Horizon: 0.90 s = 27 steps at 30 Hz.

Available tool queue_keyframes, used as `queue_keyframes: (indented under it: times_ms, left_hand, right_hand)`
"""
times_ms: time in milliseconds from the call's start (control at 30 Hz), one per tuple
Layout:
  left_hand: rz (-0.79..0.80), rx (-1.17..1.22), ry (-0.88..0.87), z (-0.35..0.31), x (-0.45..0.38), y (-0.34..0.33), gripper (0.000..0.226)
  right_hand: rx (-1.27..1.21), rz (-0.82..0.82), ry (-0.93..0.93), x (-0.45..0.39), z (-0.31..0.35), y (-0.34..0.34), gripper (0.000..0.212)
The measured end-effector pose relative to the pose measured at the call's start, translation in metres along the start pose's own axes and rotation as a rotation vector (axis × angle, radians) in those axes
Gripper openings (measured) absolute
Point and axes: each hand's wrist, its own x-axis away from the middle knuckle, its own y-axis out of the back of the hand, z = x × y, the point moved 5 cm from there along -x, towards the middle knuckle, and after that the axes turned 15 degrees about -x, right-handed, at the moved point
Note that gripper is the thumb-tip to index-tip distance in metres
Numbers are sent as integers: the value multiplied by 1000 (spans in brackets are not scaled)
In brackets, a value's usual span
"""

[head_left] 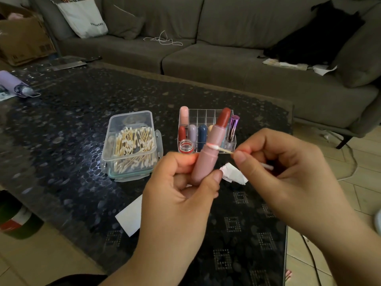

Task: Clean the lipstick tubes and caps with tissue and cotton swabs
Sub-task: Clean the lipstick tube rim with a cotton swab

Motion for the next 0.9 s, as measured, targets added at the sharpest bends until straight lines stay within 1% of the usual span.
queue_keyframes:
  times_ms: [100, 167, 233, 333, 400, 533, 600, 667, 767, 833, 900]
  left_hand:
    - [145, 106, 70, 2, -1, -6, 24]
    - [230, 181, 126, 6, -1, -10, 18]
    - [296, 281, 179, 8, 0, -13, 19]
    - [378, 398, 223, 9, 2, -17, 23]
    - [426, 468, 245, 9, 4, -20, 27]
    - [481, 631, 305, 9, 3, -20, 32]
    - [508, 665, 322, 10, 2, -20, 31]
    - [498, 646, 336, 13, 1, -19, 30]
    - [375, 507, 353, 21, -6, -11, 24]
    - [298, 297, 329, 30, -15, -3, 27]
    - [271, 2, 272, 39, -22, 3, 18]
  right_hand:
    - [-35, 36, -17, 0, -3, 1, 16]
    - [-55, 15, -23, -2, -5, 4, 15]
    - [-82, 1, -20, -2, -5, 6, 14]
    - [-112, 38, -33, -3, -5, 6, 15]
    - [-131, 33, -46, -3, -5, 8, 17]
    - [-139, 49, -78, -2, -7, 10, 19]
    - [-123, 40, -107, -2, -9, 12, 15]
    - [-114, 10, -147, -3, -13, 14, 13]
    - [-108, -86, -202, -2, -18, 20, 21]
    - [-73, -142, -274, 0, -23, 26, 16]
    - [-21, -167, -357, 2, -33, 30, 15]
